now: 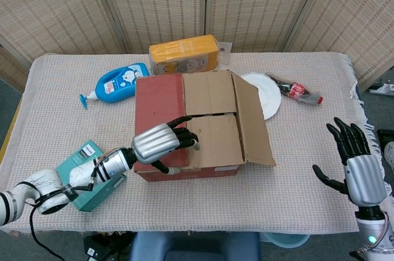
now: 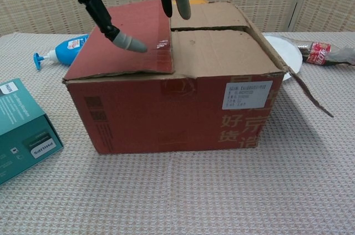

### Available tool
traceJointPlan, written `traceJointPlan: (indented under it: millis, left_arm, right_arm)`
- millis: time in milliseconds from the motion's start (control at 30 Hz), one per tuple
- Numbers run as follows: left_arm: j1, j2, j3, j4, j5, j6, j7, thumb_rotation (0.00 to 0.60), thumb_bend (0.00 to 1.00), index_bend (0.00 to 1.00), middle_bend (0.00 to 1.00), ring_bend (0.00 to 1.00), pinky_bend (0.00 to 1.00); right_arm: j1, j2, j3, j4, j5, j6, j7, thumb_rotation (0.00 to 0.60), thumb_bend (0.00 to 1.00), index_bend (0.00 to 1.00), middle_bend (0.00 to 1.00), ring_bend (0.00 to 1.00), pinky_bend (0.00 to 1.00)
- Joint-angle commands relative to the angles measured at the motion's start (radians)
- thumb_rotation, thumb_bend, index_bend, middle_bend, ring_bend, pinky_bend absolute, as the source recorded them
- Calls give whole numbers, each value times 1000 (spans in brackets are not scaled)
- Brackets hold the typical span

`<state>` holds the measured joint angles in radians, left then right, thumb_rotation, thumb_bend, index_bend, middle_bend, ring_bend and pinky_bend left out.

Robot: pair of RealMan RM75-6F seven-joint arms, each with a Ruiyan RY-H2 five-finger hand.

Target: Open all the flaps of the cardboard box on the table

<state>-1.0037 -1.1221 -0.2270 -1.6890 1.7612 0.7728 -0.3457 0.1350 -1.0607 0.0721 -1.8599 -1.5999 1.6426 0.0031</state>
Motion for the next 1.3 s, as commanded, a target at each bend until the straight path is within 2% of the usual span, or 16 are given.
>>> traceJointPlan:
  millis: [33, 200, 300, 533, 1033, 1300]
  left_arm:
    - [-53, -27, -4, 20, -42, -64, 23, 385, 239, 278, 241, 176, 0]
    - [-105, -31, -3, 31, -109, -158, 81, 370, 231, 231, 203, 134, 0]
    - [-124, -19, -2, 19, -167, -208, 116, 329, 223, 232, 197, 126, 0]
    - [-134, -9, 13, 10, -237, -233, 189, 277, 216, 236, 196, 124, 0]
    - [-131, 21, 43, -14, -280, -206, 288, 279, 217, 372, 336, 255, 0]
    - [-102, 104, 27, -77, -301, -148, 300, 277, 217, 407, 380, 292, 0]
  right_arm:
    - [1, -6, 5, 12, 10, -13, 14, 600, 275, 53, 45, 75, 31]
    - [2, -17, 11, 40, 29, -35, 44, 600, 274, 53, 45, 75, 31]
    - [2, -22, 17, 57, 41, -44, 64, 600, 274, 53, 45, 76, 31]
    - [5, -34, 22, 81, 48, -65, 87, 600, 275, 53, 45, 76, 31]
    - [-3, -42, 30, 98, 45, -71, 109, 600, 274, 53, 45, 75, 31]
    - [-12, -36, 39, 106, 47, -58, 130, 600, 274, 53, 45, 75, 31]
